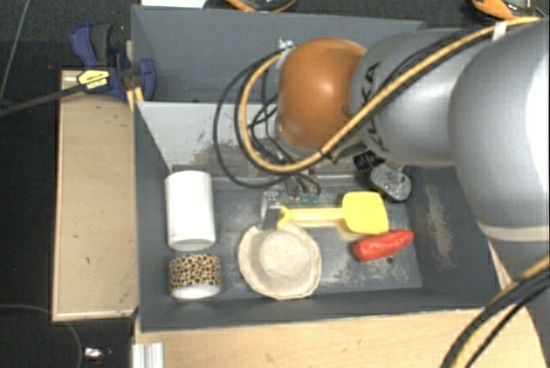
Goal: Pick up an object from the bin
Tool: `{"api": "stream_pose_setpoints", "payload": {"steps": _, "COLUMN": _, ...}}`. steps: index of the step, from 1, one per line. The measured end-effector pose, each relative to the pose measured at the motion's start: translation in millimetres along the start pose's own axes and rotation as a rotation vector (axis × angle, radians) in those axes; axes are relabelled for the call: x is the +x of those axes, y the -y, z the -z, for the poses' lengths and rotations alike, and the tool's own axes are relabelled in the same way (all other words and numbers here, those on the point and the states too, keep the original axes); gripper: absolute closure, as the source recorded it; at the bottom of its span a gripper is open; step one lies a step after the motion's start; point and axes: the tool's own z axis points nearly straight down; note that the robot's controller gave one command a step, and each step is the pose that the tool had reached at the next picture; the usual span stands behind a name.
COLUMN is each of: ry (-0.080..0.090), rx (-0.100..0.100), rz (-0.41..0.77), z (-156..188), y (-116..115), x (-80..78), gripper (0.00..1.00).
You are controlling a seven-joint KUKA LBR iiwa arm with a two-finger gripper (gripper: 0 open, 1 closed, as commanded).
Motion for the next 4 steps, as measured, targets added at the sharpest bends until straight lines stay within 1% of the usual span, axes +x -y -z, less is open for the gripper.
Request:
{"api": "stream_pose_setpoints", "payload": {"steps": 1, "ry": 0.007, "rx": -0.001, "rz": -0.006, "z": 4.9, "y": 0.8, "x": -1.8, "gripper": 0.0}}
{"api": "stream_pose_setpoints", "payload": {"steps": 2, "ry": 0.008, "rx": 0.0, "rz": 0.14, "z": -55.6, "y": 85.3, "x": 13.0, "gripper": 0.0}}
{"api": "stream_pose_setpoints", "payload": {"steps": 3, "ry": 0.017, "rx": -0.004, "rz": -0.017, "z": -17.4, "y": 84.0, "x": 6.2, "gripper": 0.0}}
{"api": "stream_pose_setpoints", "payload": {"steps": 4, "ry": 0.012, "rx": -0.001, "rz": 0.068, "z": -26.7, "y": 141.1, "x": 13.5, "gripper": 0.0}}
